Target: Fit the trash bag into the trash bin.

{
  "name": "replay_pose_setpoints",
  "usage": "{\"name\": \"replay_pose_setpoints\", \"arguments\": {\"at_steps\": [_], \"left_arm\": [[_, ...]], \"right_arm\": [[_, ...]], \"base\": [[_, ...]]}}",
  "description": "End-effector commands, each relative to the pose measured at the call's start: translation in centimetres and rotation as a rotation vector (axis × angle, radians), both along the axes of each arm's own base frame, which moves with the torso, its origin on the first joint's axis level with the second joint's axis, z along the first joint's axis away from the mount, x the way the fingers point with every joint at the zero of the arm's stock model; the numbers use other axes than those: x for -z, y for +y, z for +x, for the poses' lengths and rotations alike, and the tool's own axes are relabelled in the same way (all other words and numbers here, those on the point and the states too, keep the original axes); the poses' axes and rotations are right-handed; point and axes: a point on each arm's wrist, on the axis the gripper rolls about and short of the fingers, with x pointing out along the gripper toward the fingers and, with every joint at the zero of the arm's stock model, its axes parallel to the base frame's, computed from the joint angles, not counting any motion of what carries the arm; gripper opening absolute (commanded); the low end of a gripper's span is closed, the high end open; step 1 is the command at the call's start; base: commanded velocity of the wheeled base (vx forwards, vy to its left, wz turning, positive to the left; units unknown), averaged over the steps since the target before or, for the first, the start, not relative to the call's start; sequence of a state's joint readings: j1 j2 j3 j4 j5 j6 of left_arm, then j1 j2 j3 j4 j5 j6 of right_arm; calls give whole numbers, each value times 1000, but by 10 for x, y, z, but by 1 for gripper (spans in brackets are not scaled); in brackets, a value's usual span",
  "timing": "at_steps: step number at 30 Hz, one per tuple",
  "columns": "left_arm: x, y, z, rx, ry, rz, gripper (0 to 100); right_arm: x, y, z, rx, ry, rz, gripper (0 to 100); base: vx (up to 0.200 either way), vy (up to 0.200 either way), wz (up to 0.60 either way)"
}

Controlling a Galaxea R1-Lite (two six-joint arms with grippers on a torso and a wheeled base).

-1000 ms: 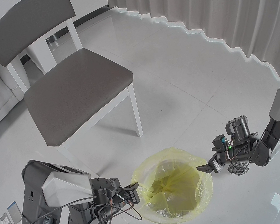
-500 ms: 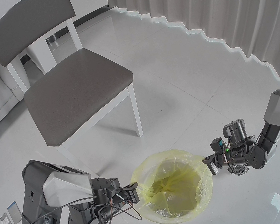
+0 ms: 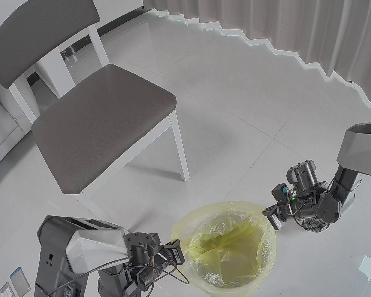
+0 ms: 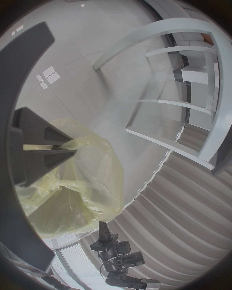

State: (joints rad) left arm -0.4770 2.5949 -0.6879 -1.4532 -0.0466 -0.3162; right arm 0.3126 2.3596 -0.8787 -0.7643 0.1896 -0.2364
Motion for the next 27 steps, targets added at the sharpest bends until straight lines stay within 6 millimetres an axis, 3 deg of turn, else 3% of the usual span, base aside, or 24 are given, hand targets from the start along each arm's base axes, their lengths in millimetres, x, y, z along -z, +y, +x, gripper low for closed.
{"name": "replay_pose_setpoints", "arguments": {"at_steps": [1,7,27], "left_arm": [[2,-3,6,-5,3,11,0],[3,0,2,1,23,19,0],[6,13,-20,3,46,33,0]], "right_arm": [[21,-2,8,11,32,-11,0],[32,-6,11,23,68,-22,0],[31,-16,2,16,98,-55,0]], "base": [[0,0,0],[0,0,0],[0,0,0]]}}
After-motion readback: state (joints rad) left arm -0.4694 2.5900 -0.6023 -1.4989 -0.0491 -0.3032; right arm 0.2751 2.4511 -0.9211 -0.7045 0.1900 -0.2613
